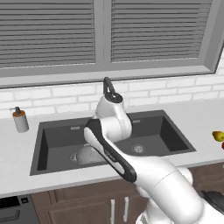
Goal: Put the colander in the sink, put the pear, apple in the colander, and turn on the sink faucet and pour water over the colander.
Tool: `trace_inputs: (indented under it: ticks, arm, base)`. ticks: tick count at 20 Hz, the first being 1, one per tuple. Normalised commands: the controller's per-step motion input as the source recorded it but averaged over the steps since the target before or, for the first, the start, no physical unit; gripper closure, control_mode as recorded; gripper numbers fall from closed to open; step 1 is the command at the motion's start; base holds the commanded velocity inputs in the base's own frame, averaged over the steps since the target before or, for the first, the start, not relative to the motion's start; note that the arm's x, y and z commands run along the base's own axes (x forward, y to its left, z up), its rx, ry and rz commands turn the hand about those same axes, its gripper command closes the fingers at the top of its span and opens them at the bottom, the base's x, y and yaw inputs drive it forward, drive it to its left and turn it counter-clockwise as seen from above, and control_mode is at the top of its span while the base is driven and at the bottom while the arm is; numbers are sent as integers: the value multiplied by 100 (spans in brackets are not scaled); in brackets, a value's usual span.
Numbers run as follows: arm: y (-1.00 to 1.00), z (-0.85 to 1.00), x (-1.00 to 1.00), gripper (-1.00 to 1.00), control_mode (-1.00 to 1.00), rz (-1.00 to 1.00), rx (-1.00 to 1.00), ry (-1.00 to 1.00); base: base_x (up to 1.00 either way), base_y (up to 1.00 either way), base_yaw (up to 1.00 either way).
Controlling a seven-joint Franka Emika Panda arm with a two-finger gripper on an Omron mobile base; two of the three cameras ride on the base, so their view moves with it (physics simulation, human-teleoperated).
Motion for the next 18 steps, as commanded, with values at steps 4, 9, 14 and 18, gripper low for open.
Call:
trace_inputs:
  ticks: [4, 9, 14, 18]
  arm:
    - [-40, 96, -81, -100, -100, 34, -31, 0]
    - [-83, 65, -73, -100, -100, 37, -32, 0]
    - [-100, 19, -47, -100, -100, 41, -22, 0]
    - [-100, 0, -57, -100, -100, 42, -4, 0]
  base:
    - [0, 0, 0]
    - [0, 0, 0]
    - [0, 0, 0]
    - [0, 0, 0]
